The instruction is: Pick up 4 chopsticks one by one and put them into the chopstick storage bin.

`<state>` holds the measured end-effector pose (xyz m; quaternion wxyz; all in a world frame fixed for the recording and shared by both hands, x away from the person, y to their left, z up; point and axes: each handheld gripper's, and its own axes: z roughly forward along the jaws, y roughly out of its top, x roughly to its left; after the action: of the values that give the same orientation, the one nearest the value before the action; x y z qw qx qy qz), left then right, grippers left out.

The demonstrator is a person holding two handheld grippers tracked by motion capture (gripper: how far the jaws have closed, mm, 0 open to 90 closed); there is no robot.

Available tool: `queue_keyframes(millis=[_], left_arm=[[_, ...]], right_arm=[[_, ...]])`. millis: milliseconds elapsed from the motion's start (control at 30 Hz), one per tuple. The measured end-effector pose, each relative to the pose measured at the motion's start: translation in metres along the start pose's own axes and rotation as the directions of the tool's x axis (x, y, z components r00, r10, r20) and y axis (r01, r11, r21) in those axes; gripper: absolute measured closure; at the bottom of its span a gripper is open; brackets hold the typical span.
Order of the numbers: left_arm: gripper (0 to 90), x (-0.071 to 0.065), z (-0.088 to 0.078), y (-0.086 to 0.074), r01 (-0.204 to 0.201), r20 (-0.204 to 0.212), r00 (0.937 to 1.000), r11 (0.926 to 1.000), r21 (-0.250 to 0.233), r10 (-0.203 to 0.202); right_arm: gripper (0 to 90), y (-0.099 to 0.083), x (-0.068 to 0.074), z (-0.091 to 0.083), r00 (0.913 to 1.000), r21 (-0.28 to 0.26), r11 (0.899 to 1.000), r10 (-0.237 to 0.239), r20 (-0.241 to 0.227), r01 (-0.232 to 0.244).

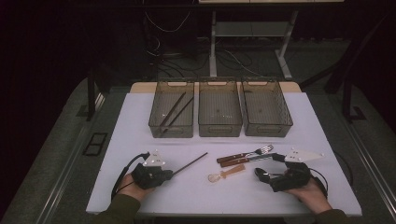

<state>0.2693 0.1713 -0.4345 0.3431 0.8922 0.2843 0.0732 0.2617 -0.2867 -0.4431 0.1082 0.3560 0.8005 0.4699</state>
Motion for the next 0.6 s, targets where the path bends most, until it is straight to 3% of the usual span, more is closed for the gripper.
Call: queue_keyframes(millis=[300, 600], left_arm=[[85.0, 0.002, -0.006, 0.003, 0.015, 0.005, 0.9999, 0.9998, -0.013, -0.015], [85.0, 0.005, -0.014, 0.004, 0.041, 0.015, 0.9991, 0.9973, -0.060, -0.041]], right_arm=[[1.1, 0.000, 0.000, 0.000, 1.0000, 0.001, 1.000, 0.000, -0.001, 0.000], [1.1, 0.000, 0.000, 0.000, 1.0000, 0.001, 1.000, -0.004, -0.001, 0.004]])
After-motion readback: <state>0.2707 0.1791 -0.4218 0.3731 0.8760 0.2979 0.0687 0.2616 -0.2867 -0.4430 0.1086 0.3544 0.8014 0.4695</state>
